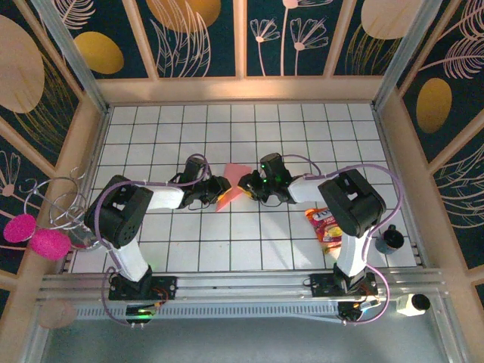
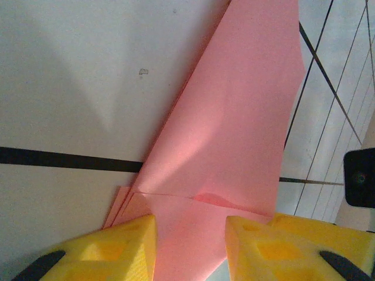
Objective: Fold a paper plane with a square sheet of paper (pick it up from the middle)
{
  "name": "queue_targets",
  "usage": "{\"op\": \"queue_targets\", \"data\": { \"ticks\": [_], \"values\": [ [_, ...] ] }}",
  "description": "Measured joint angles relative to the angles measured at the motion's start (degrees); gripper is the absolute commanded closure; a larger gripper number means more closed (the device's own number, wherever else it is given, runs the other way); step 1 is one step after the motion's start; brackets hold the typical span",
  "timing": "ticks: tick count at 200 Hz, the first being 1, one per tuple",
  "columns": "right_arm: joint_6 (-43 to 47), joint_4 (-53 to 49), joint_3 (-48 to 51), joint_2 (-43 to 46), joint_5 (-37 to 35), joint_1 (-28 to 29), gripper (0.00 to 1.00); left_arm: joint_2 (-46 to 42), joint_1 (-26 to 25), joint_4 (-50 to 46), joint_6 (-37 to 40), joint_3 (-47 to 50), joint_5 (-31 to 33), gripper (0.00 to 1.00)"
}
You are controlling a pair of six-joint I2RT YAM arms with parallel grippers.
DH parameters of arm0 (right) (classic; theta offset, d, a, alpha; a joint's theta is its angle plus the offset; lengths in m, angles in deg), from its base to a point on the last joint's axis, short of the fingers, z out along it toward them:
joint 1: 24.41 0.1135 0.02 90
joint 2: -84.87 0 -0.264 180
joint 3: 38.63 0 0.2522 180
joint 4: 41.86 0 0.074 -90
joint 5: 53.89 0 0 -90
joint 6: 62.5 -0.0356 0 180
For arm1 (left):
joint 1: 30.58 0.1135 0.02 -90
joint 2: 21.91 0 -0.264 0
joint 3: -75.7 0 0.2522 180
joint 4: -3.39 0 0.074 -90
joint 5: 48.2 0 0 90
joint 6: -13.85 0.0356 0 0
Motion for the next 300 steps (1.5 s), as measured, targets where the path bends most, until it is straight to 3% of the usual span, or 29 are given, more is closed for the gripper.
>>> {"op": "queue_targets", "data": {
  "ticks": [35, 67, 119, 173, 253, 300],
  "values": [
    [0.2, 0.2, 0.1, 0.0, 0.0, -0.1, 0.83, -0.1, 0.0, -0.1, 0.0, -0.1, 0.0, 0.62],
    [0.5, 0.3, 0.1, 0.0, 0.0, -0.2, 1.00, -0.2, -0.2, -0.6, 0.7, -0.3, 0.0, 0.60],
    [0.9, -0.3, 0.1, 1.1, -1.9, -0.4, 1.00, -4.1, -0.3, -3.8, 7.9, -0.7, 1.4, 0.48],
    [-0.2, -1.6, 2.0, 8.4, -4.9, -2.3, 1.00, -12.4, -5.2, -3.7, 24.4, -2.4, 8.6, 0.36],
    [-5.3, -3.1, 5.2, 10.8, -5.0, -4.4, 1.00, -8.2, -12.2, -1.6, 48.9, -3.3, 19.1, 0.39],
    [-6.1, -3.9, 5.2, 11.0, -4.5, -5.2, 1.00, -5.7, -14.4, 1.3, 58.8, -3.1, 19.8, 0.42]
  ]
}}
